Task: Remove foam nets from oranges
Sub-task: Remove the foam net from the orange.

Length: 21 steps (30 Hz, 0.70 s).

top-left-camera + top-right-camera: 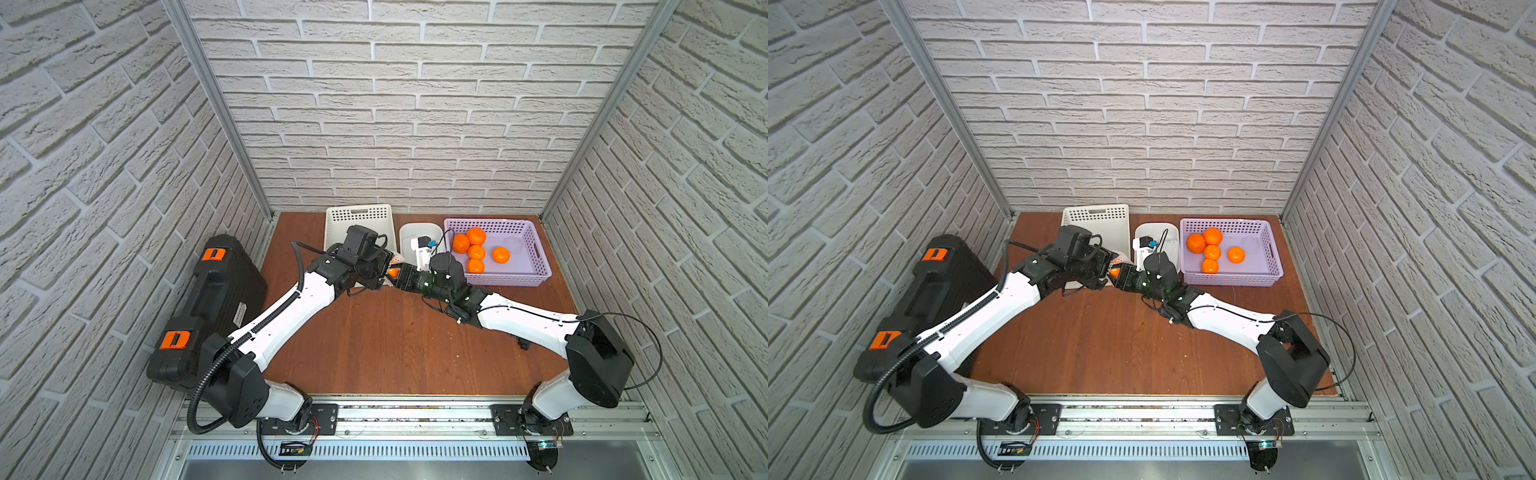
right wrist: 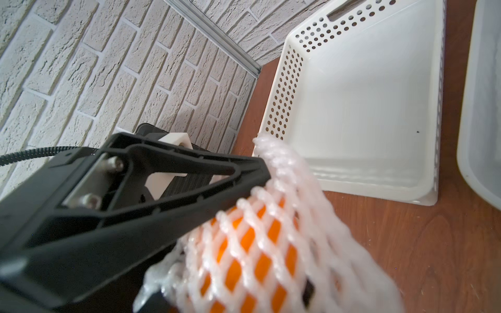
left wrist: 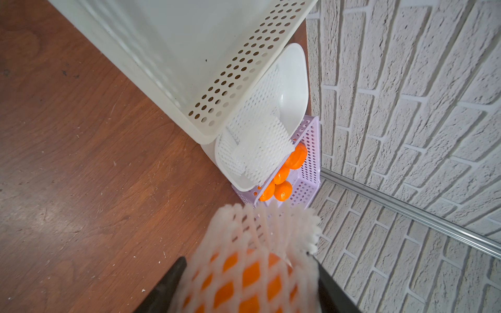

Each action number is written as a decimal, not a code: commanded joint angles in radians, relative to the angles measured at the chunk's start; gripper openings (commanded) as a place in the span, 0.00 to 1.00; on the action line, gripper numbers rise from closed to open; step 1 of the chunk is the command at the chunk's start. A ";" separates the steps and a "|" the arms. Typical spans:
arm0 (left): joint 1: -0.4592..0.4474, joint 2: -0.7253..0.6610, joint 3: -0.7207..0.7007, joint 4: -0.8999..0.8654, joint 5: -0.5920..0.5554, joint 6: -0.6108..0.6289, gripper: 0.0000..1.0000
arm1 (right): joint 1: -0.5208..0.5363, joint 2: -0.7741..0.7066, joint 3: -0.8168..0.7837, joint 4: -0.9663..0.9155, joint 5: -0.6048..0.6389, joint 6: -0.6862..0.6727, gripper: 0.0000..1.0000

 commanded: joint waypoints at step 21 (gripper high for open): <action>0.048 -0.033 -0.066 0.201 0.095 0.204 0.80 | -0.017 -0.195 -0.066 -0.074 0.003 -0.145 0.18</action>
